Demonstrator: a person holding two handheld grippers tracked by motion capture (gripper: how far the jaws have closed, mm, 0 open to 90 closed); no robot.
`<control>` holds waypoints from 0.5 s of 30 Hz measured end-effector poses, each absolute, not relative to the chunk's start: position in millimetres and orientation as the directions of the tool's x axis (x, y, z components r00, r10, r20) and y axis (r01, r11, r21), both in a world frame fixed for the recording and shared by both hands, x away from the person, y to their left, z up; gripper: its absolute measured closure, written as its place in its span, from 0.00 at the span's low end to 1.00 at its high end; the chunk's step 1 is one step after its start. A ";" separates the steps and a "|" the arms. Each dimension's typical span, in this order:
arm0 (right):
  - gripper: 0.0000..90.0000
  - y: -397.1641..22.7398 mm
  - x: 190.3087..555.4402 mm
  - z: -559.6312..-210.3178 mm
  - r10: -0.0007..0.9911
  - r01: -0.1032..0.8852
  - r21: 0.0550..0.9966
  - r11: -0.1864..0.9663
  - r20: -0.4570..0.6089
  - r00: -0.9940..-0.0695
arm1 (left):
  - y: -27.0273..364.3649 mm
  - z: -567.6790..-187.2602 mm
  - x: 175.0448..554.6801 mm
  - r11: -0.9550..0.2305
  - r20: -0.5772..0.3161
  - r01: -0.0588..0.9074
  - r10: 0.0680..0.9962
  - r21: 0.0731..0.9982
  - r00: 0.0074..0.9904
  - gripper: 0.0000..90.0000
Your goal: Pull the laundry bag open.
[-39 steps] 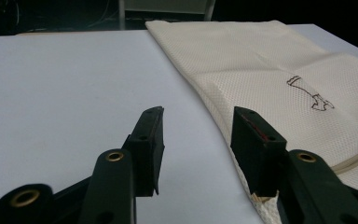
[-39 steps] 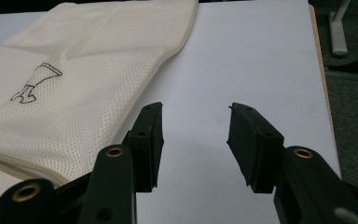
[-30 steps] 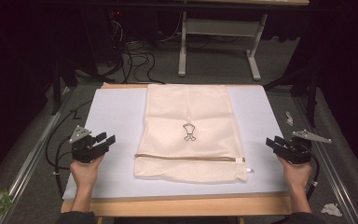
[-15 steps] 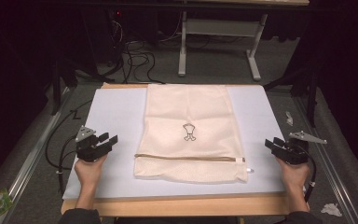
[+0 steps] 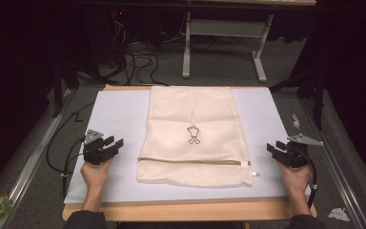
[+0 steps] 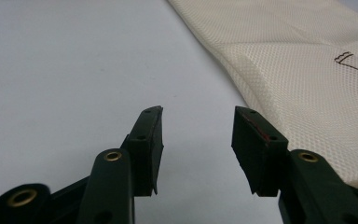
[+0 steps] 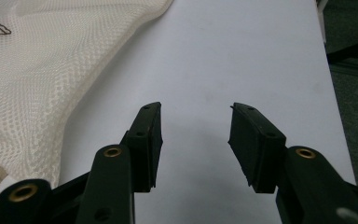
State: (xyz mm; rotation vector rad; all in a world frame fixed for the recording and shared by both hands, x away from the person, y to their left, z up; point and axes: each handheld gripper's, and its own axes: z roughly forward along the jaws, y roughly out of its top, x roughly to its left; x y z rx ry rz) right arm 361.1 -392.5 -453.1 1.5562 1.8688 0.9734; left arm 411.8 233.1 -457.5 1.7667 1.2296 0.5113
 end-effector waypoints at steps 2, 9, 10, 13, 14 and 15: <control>0.61 -392.4 362.0 -454.8 0.977 0.608 0.789 0.080 0.060 -0.207 | 232.2 -458.7 413.0 -0.107 -0.148 0.523 0.895 0.846 0.422 0.60; 0.60 -393.7 363.3 -458.9 0.971 0.605 0.794 0.061 0.093 -0.220 | 227.5 -465.2 417.6 -0.118 -0.131 0.522 0.901 0.845 0.414 0.58; 0.60 -393.8 363.7 -459.3 0.971 0.605 0.794 0.060 0.094 -0.220 | 226.9 -466.2 418.2 -0.120 -0.128 0.523 0.901 0.844 0.414 0.58; 0.60 -394.4 365.2 -460.6 0.973 0.607 0.792 0.061 0.087 -0.212 | 225.2 -468.0 419.6 -0.112 -0.140 0.525 0.899 0.844 0.416 0.58; 0.60 -394.9 365.7 -461.0 0.974 0.610 0.790 0.062 0.085 -0.209 | 224.7 -468.6 420.4 -0.109 -0.141 0.526 0.900 0.843 0.413 0.58; 0.60 -395.3 366.2 -461.6 0.975 0.608 0.792 0.061 0.084 -0.207 | 224.4 -469.3 421.3 -0.109 -0.142 0.528 0.900 0.842 0.413 0.58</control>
